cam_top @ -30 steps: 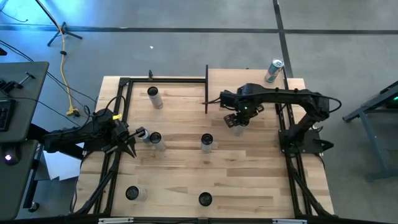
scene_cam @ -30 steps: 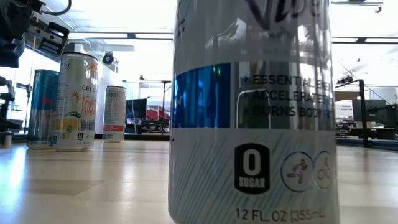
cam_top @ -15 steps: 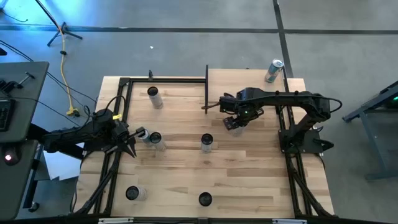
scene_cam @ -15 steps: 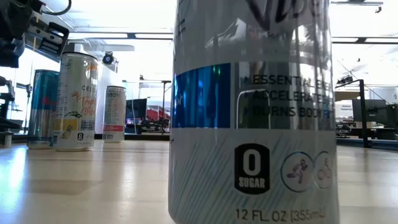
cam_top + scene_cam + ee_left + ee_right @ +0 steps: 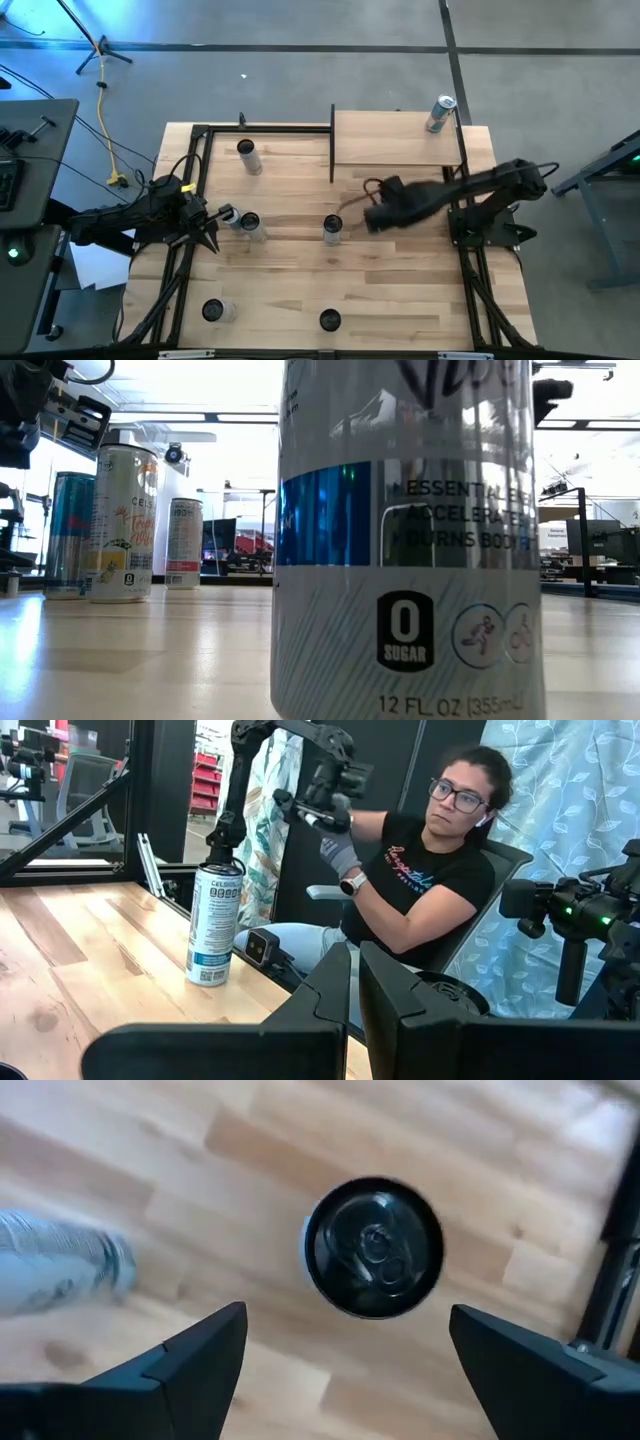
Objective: Place canned beverage on shelf
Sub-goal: Put the bottom white yellow soda can on the shelf
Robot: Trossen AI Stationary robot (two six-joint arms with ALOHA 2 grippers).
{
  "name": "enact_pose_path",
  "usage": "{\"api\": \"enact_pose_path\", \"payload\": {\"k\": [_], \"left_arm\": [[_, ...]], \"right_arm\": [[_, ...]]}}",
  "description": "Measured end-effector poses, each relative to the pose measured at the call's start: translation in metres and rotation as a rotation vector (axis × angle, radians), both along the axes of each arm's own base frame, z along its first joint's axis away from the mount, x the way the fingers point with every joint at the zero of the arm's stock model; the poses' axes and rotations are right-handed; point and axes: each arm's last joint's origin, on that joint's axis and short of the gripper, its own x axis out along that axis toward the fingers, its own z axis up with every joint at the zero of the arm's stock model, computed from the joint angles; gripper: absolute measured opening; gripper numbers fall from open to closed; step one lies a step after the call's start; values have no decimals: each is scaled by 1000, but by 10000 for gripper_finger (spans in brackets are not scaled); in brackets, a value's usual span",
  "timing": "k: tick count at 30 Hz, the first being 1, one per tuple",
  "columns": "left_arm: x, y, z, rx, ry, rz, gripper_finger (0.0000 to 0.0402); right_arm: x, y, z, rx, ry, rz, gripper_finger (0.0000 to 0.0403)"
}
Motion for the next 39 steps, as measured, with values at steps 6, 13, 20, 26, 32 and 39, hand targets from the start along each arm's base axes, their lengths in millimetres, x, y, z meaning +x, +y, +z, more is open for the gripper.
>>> {"api": "enact_pose_path", "payload": {"k": [6,13,20,26,32,39], "left_arm": [[0,0,0,0,1,0,3],[0,0,0,0,0,0,3],[0,0,0,0,0,0,3],[0,0,0,0,0,0,3],[0,0,0,0,0,0,3],[0,0,0,0,0,0,3]], "right_arm": [[-2,43,-21,-257,-103,-104,335],[8,62,-60,-361,-102,-250,335],[22,59,-86,-453,-135,-328,335],[22,48,-95,-487,-150,-394,335],[13,43,-108,-558,-183,-405,331],[11,42,-111,-584,-174,-371,272]]}}
